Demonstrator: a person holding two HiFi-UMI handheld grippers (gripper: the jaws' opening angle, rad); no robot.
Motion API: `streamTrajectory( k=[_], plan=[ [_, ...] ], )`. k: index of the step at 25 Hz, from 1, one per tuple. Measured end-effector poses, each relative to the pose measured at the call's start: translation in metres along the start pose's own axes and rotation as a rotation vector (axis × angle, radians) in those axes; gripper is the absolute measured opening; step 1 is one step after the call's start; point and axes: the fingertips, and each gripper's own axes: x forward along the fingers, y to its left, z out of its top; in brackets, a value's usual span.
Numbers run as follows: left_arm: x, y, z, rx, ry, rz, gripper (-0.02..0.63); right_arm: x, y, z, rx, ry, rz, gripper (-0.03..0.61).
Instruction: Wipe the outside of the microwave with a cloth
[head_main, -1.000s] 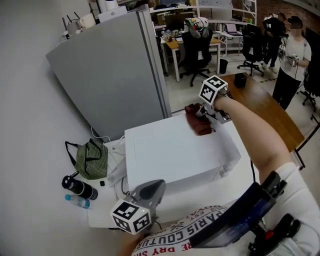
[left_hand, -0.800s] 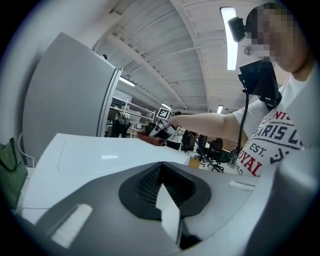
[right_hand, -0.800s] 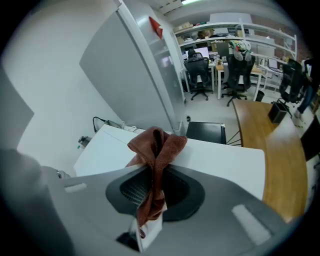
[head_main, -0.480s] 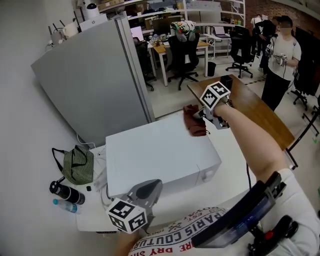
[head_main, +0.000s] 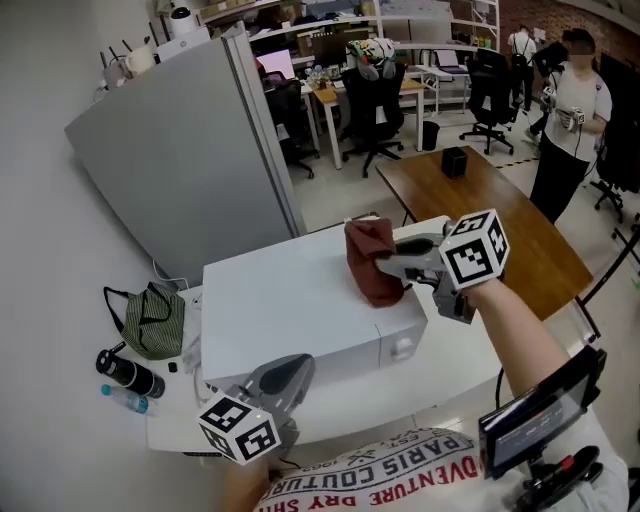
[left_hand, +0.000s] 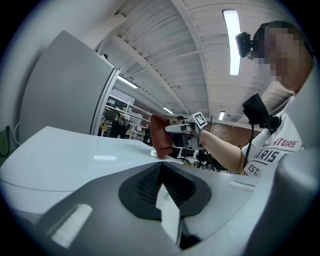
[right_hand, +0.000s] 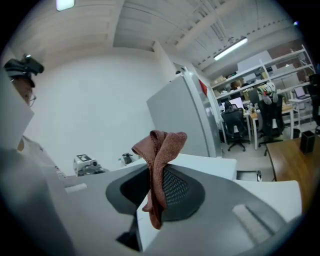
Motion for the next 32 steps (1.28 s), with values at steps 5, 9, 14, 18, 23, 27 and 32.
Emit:
streamTrajectory(
  k=[5,9,14,18,23,27,32],
  plan=[
    [-0.010,-0.024,-0.008,0.001,0.021,-0.068,0.006,-0.013,0.094,-0.055,-0.068,-0.139,0.028,0.049],
    [-0.043,-0.033,-0.020,0.003,0.020,-0.105,0.006,0.000,0.151,-0.111,-0.036,-0.168,0.002,0.049],
    [-0.115,-0.043,-0.035,0.017,0.020,-0.130,0.006,0.015,0.198,-0.163,0.089,-0.192,-0.113,0.048],
    [-0.163,-0.038,-0.055,0.013,0.032,-0.120,0.006,0.034,0.247,-0.179,0.047,-0.202,-0.179,0.048],
    [-0.197,-0.035,-0.069,0.006,0.030,-0.094,0.006,0.059,0.293,-0.192,-0.004,-0.135,-0.173,0.046],
    [-0.200,-0.034,-0.072,0.045,0.040,-0.078,0.006,0.069,0.303,-0.193,-0.045,-0.102,-0.179,0.044],
    [-0.198,-0.050,-0.068,0.037,0.028,-0.103,0.006,0.064,0.306,-0.193,-0.048,-0.123,-0.184,0.044]
  ],
)
